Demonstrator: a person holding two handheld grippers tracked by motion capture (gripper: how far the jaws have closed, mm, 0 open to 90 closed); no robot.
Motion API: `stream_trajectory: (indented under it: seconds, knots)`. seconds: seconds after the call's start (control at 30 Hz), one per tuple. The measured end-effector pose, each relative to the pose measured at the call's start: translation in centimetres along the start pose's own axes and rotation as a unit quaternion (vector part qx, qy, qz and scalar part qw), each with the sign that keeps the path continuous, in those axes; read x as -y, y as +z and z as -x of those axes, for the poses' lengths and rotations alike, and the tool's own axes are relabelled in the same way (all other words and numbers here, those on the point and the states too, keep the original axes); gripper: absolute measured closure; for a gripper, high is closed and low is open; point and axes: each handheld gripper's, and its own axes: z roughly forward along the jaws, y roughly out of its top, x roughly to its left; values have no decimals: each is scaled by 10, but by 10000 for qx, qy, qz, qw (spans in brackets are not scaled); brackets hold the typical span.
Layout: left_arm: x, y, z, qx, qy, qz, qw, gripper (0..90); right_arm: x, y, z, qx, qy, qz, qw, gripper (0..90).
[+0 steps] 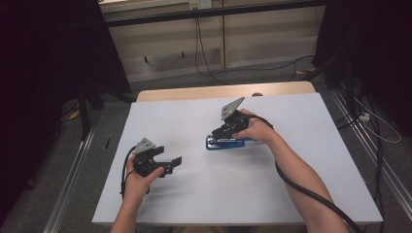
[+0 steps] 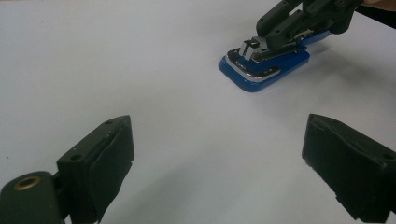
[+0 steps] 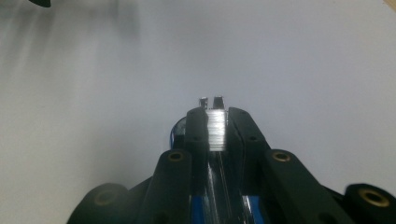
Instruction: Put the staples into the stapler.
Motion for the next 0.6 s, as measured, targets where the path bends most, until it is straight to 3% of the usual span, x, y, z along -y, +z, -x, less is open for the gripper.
stream_trajectory:
  seconds: [0.6]
  knots:
    - [0,1,1,-24,-35,16,10000,93,0,1,0,20,17,-45,10000,789]
